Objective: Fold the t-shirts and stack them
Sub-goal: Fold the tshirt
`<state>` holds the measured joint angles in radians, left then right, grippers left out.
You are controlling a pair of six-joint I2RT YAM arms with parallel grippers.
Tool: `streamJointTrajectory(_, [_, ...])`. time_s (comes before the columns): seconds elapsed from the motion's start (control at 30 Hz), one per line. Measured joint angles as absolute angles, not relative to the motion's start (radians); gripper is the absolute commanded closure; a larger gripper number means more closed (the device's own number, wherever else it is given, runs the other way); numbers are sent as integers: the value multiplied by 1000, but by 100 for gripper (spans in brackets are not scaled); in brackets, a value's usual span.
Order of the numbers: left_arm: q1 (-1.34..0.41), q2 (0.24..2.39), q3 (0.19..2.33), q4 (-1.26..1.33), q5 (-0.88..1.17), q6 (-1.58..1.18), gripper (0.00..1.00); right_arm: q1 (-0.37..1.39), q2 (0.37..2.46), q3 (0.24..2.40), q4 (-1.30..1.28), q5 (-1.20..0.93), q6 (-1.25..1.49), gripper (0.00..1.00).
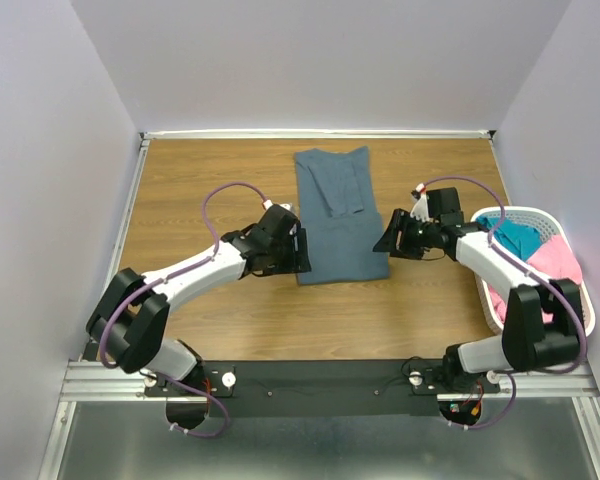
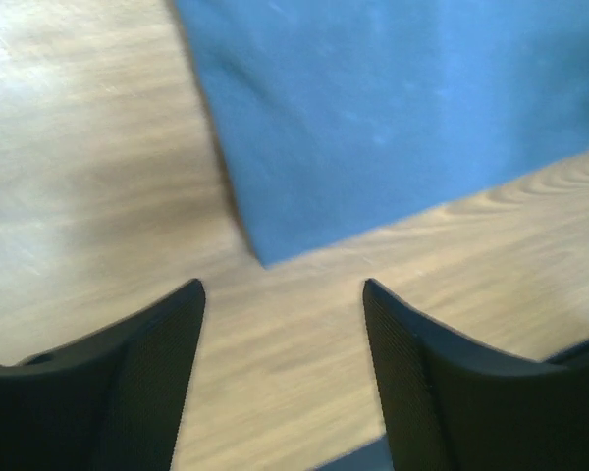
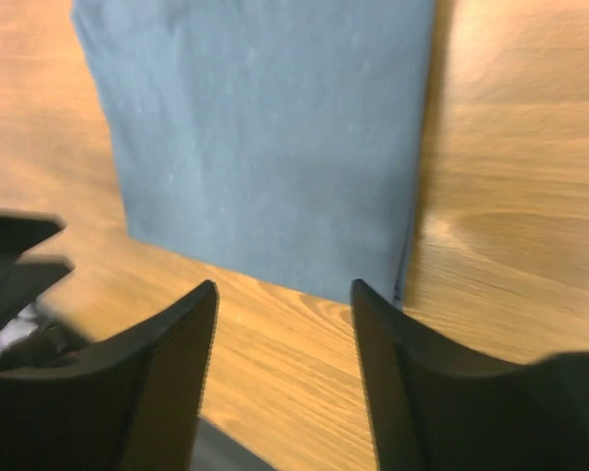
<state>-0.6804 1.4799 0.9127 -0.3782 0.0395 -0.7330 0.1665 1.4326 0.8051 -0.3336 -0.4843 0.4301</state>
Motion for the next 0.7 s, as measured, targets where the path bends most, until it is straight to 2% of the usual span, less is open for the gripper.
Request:
streamJointTrajectory(0.03, [-696,1465,915,-388,28,-746,18,173,1410,819,-352,-445,426,31])
streamJointTrajectory(0.27, [-751,1485,952,-445,-45,-778,17,284,1399,853,-480,-191,429,32])
streamJointTrajectory(0.53, [-760,1545,994,-478,-103,-778,18,359,1470,852,-519,-40,451,48])
streamJointTrajectory(0.7, [-767,1546,995,-490,-121,-779,18,377,1509,852,-516,-5,459,51])
